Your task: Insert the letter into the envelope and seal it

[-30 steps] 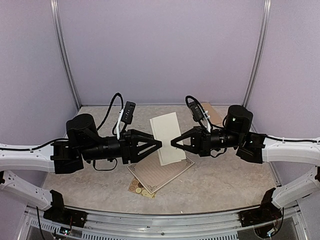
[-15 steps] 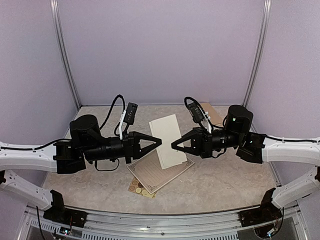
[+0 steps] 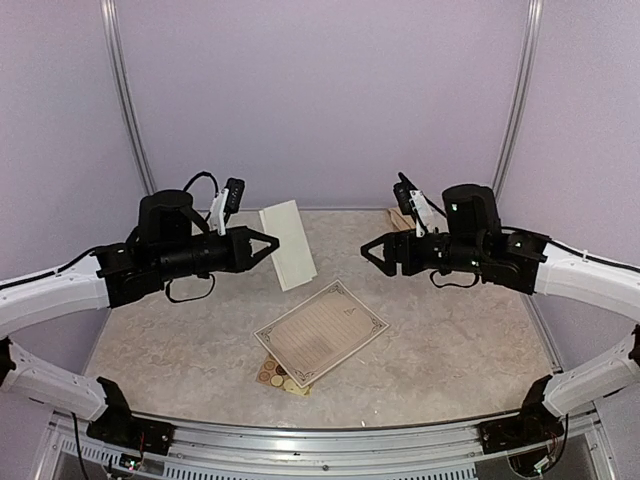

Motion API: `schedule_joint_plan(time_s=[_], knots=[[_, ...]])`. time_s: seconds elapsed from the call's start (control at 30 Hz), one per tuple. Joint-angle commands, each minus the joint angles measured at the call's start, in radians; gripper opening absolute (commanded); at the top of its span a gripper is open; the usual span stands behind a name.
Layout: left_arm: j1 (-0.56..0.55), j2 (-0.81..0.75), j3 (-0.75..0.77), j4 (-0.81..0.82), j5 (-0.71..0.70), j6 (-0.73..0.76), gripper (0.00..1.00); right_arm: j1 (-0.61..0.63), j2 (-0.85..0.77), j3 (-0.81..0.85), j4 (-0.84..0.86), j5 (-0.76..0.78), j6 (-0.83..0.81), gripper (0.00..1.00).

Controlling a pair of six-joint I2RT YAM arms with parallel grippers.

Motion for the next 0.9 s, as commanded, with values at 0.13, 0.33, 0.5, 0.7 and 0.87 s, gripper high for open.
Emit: schedule_joint_plan(time_s=[0.13,0.33,0.5,0.7,0.87], knots=[[0.336,-0.031,0.153,-0.351,0.065,0.213,0.00,-0.172,0.240,0.199,-0.270,0.397,-0.118,0.84],[0.570,-0.057,0.096,-0.292,0.172,0.274,0.00,-0.304,0.496,0.388,-0.267,0.392,-0.194,0.83],[0.691,-0.027,0.061,-0.254,0.223,0.276,0.00,-0.386,0.710,0.585,-0.304,0.408,-0.246,0.78],[0.825,0.026,0.026,-0.191,0.386,0.221,0.00,-0.430,0.936,0.842,-0.351,0.415,-0.337,0.73],[0.860,0.052,0.028,-0.188,0.400,0.214,0.00,-0.447,1.104,1.040,-0.419,0.416,-0.397,0.65]])
